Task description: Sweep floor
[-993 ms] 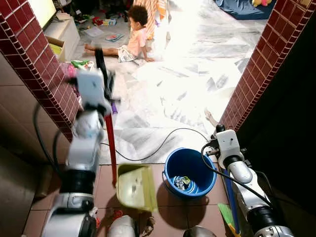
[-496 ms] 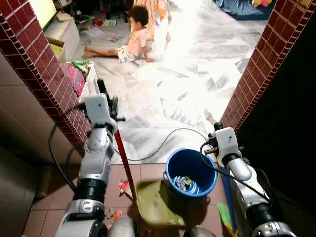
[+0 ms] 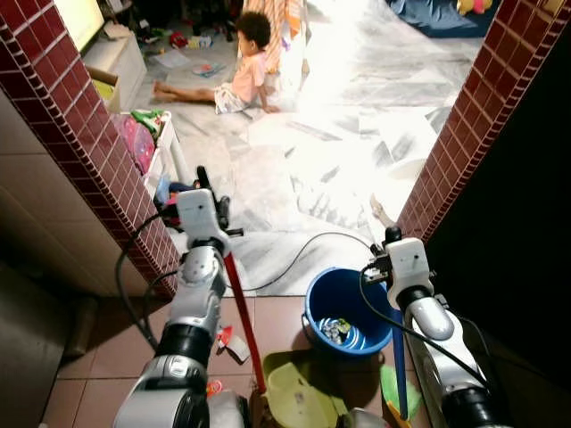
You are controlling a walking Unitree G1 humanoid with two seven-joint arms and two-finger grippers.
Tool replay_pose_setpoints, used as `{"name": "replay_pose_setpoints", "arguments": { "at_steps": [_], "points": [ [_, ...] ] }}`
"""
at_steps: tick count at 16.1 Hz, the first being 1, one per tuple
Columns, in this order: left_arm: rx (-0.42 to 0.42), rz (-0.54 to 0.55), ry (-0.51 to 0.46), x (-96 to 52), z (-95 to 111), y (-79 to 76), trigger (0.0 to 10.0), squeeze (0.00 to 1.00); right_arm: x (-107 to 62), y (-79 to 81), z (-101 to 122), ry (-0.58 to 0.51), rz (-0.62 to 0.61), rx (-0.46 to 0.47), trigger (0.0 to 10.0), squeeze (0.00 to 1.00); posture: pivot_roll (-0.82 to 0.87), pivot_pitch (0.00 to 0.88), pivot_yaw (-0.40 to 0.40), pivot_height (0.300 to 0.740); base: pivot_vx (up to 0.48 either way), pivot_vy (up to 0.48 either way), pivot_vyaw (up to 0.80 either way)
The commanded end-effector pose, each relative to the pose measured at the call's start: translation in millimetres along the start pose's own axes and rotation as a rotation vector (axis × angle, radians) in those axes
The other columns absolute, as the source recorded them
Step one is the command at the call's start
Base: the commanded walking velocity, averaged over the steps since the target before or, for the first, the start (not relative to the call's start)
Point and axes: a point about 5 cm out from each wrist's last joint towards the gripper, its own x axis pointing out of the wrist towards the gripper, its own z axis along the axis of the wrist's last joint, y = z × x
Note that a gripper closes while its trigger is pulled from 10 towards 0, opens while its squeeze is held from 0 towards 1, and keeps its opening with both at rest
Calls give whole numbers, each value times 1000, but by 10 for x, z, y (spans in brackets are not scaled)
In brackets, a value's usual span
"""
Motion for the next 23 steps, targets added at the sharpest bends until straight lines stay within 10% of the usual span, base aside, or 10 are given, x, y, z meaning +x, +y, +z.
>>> {"name": "replay_pose_setpoints", "arguments": {
  "at_steps": [1, 14, 23],
  "points": [
    [-28, -30, -65, 65, 158, -112, 10000, 0, 3, 1, 43, -17, -2, 32, 10000, 0, -63, 0, 62, 740, 0, 0, 0],
    [42, -295, -50, 138, 145, -757, 10000, 0, -22, 2, 90, -17, -8, 13, 10000, 0, -98, 0, 62, 740, 0, 0, 0],
    [118, 29, -157, 89, 141, 73, 10000, 0, -21, 55, 74, -6, 53, 44, 10000, 0, -57, 0, 45, 740, 0, 0, 0]
  ]
}}
